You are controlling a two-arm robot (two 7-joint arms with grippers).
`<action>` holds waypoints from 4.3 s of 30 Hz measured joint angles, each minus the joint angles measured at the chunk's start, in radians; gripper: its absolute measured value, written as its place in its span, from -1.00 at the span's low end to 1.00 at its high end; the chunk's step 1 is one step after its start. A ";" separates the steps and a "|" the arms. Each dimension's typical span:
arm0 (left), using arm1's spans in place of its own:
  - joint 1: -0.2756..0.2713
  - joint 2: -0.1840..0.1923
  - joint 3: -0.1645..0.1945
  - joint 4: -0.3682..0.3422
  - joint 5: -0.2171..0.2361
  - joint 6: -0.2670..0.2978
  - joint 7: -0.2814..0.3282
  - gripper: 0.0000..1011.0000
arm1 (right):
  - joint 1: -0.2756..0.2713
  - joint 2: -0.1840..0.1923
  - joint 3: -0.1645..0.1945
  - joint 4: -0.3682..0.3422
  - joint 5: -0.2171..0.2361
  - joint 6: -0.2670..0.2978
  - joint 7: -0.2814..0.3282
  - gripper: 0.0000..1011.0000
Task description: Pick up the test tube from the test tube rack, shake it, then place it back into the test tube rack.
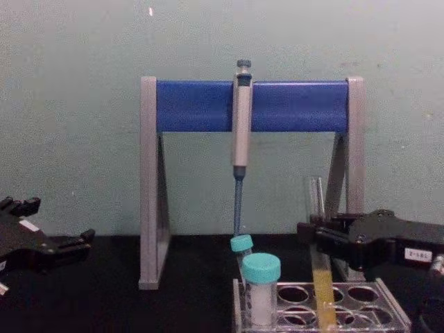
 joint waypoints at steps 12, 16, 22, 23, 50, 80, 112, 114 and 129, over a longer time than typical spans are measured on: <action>0.000 0.000 0.000 0.000 0.000 0.000 0.000 0.98 | 0.000 0.000 0.000 -0.001 0.001 -0.001 -0.001 -0.55; 0.000 0.000 0.000 0.000 0.000 0.000 0.000 0.98 | -0.001 0.000 0.000 -0.001 0.002 -0.001 -0.001 -0.54; 0.000 0.000 0.000 0.000 0.000 0.000 0.000 0.98 | -0.001 0.000 0.001 -0.001 0.002 -0.002 0.000 -0.55; 0.000 0.000 0.000 0.000 0.000 0.000 0.000 0.98 | -0.001 0.000 0.001 -0.001 0.003 -0.002 0.000 -0.54; 0.000 0.000 0.000 0.000 0.000 0.000 0.000 0.98 | -0.001 0.000 0.001 -0.001 0.003 -0.002 0.001 0.98; 0.000 0.000 0.000 0.000 0.000 0.000 0.000 0.98 | -0.104 0.012 0.107 -0.171 -0.045 -0.115 -0.158 0.98; 0.000 0.000 0.000 0.000 0.000 0.000 0.000 0.98 | -0.177 -0.074 0.217 -0.138 -0.201 0.195 -0.477 0.98; 0.000 0.000 0.000 0.000 0.000 0.000 0.000 0.98 | -0.177 -0.074 0.217 -0.139 -0.201 0.195 -0.477 0.98; 0.000 0.000 0.000 0.000 0.000 0.000 0.000 0.98 | -0.178 -0.071 0.216 -0.145 -0.201 0.193 -0.478 0.98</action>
